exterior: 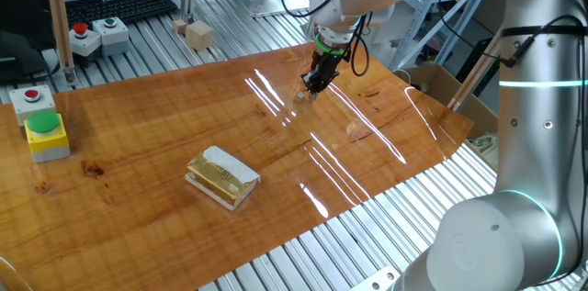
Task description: Use the gripper to push the small block from left to right
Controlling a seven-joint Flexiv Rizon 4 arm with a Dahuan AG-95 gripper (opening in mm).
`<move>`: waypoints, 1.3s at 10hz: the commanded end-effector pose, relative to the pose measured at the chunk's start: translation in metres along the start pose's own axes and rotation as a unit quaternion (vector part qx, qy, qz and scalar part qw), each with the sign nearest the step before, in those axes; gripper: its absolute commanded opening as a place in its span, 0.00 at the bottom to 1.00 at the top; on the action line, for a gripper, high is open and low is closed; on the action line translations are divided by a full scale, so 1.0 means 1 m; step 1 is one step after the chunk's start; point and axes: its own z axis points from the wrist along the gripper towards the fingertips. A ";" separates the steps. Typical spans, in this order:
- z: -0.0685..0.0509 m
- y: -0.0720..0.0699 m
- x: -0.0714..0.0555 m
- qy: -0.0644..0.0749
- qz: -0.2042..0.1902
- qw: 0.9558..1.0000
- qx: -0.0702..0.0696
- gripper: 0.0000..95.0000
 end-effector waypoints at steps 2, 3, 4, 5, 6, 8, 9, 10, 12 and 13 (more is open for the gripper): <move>0.001 -0.001 -0.002 0.000 0.000 1.000 -0.001 0.00; 0.002 -0.001 -0.003 0.000 0.000 1.000 -0.002 0.00; 0.004 -0.001 -0.004 0.000 0.000 1.000 -0.002 0.00; 0.005 -0.002 -0.004 0.000 0.001 1.000 -0.003 0.00; 0.005 -0.002 -0.004 0.000 0.002 1.000 -0.005 0.00; 0.005 -0.002 -0.004 0.001 0.005 1.000 -0.012 0.00; 0.005 -0.002 -0.004 0.002 0.007 1.000 -0.016 0.00; 0.005 -0.002 -0.004 0.001 0.007 1.000 -0.016 0.00; 0.005 -0.002 -0.004 0.001 0.010 1.000 -0.024 0.00; 0.005 -0.002 -0.004 0.001 0.010 1.000 -0.023 0.00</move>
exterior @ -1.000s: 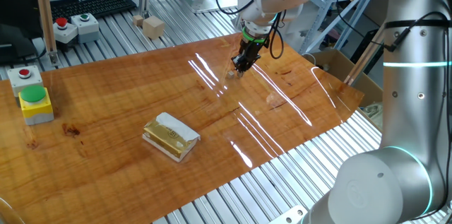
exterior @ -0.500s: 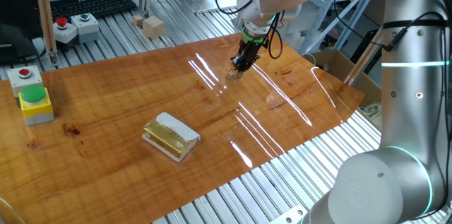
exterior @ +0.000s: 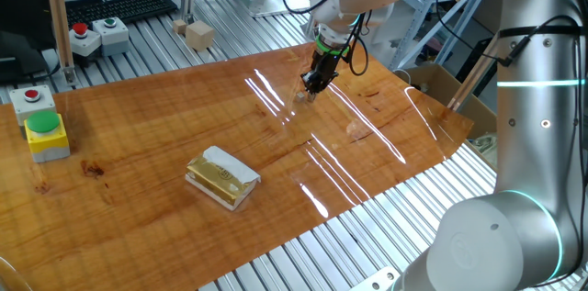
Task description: Use the gripper to push the small block from left to right
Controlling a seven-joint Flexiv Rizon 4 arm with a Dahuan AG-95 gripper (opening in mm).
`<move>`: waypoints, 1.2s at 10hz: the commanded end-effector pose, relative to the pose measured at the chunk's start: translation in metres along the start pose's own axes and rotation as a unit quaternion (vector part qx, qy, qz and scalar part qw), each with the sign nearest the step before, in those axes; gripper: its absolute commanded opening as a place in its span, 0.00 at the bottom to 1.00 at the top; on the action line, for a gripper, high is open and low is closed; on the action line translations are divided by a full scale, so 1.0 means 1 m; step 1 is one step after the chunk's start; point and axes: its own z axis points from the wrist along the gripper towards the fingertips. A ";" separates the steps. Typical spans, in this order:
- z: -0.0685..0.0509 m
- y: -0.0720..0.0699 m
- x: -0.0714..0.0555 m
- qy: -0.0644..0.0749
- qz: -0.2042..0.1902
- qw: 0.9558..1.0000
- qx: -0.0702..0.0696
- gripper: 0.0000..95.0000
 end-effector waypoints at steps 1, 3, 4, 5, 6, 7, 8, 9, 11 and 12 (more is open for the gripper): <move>0.000 0.000 0.000 0.000 0.002 1.000 0.002 0.00; -0.001 0.002 0.000 0.000 0.003 1.000 0.002 0.00; -0.002 0.005 -0.001 0.000 0.005 1.000 0.003 0.00; -0.002 0.008 -0.001 0.000 0.007 1.000 0.004 0.00; -0.003 0.012 -0.002 0.000 0.009 1.000 0.004 0.00; -0.003 0.014 -0.002 0.000 0.011 1.000 0.004 0.00; -0.004 0.018 -0.002 0.001 0.013 1.000 0.003 0.00; -0.005 0.023 -0.002 0.001 0.016 1.000 0.003 0.00; -0.007 0.034 -0.003 0.001 0.023 1.000 0.003 0.00; -0.006 0.040 -0.003 0.000 0.024 1.000 0.002 0.00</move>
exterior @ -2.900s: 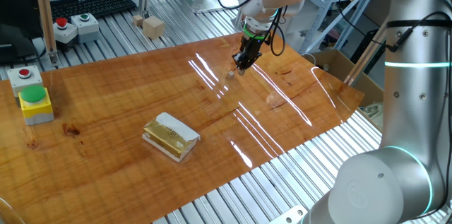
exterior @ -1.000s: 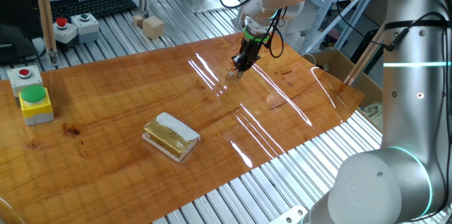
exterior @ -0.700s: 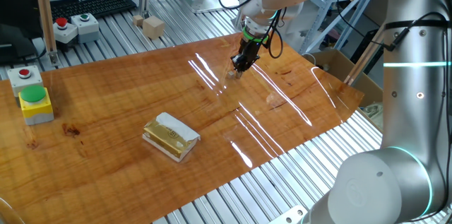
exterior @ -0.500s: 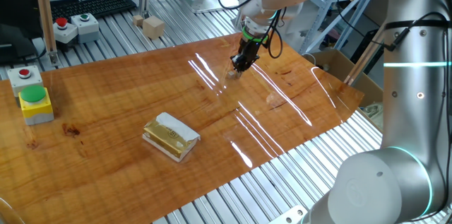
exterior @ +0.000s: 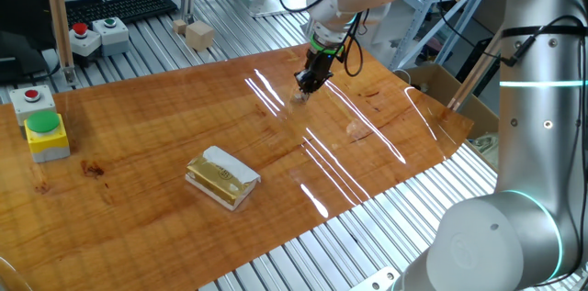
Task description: Use the gripper to push the small block from left to right
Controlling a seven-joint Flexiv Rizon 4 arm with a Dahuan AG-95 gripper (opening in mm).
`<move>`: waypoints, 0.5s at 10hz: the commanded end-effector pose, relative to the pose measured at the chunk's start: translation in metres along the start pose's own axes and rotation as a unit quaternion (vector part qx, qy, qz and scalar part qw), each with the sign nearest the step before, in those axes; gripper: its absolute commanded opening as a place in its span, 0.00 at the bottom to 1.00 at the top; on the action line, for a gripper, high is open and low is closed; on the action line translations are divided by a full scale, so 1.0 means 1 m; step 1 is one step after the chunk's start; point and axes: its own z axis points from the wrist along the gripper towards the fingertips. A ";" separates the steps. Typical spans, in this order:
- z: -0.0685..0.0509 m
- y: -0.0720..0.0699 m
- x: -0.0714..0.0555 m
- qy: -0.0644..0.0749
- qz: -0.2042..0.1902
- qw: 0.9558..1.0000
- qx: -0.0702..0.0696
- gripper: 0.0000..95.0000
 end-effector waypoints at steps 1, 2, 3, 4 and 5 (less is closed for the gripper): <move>0.002 0.008 0.001 -0.003 0.004 1.000 -0.001 0.00; 0.003 0.014 0.001 -0.005 0.007 1.000 -0.001 0.00; 0.003 0.018 0.002 -0.007 0.007 1.000 0.001 0.00; 0.004 0.019 0.001 -0.011 0.007 1.000 0.001 0.00; 0.003 0.019 0.000 -0.012 0.005 1.000 0.003 0.00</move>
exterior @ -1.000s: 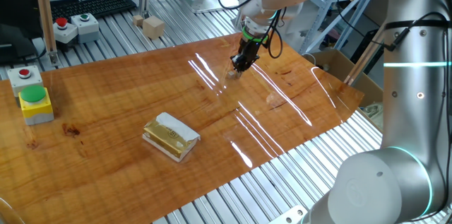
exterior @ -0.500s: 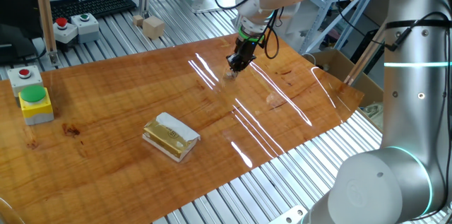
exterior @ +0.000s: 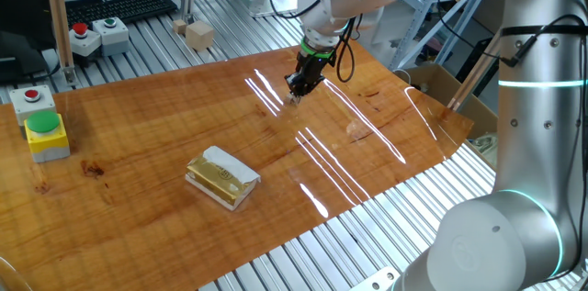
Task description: Use the gripper to push the small block from left to right
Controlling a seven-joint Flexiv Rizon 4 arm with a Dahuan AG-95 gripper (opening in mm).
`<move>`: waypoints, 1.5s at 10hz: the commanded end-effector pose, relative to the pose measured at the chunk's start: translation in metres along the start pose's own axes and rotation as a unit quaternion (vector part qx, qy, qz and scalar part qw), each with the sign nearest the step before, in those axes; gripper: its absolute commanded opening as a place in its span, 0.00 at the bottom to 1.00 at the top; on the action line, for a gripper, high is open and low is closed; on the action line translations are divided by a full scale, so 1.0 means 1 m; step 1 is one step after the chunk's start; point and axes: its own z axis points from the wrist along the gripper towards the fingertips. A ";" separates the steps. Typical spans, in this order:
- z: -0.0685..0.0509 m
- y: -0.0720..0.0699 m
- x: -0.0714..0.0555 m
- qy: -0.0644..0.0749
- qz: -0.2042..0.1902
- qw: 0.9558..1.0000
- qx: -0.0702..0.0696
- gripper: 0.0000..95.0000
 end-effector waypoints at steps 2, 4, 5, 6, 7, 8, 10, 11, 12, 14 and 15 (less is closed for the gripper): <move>0.000 -0.002 -0.002 -0.004 -0.018 1.000 0.025 0.00; 0.002 -0.011 -0.002 -0.007 -0.029 0.999 0.029 0.00; 0.002 -0.014 -0.003 -0.006 -0.029 0.999 0.029 0.00; 0.003 -0.016 -0.003 -0.005 -0.028 0.999 0.028 0.00; 0.003 -0.016 -0.004 -0.003 -0.024 0.999 0.026 0.00; 0.002 -0.015 -0.008 -0.001 -0.019 1.000 0.023 0.00; -0.001 -0.013 -0.015 0.001 -0.014 1.000 0.020 0.00; -0.003 -0.009 -0.018 0.002 -0.007 1.000 0.020 0.00; -0.005 -0.005 -0.020 0.002 -0.003 1.000 0.020 0.00; -0.007 0.004 -0.019 0.003 0.005 1.000 0.020 0.00; -0.006 0.009 -0.019 0.003 0.008 1.000 0.019 0.00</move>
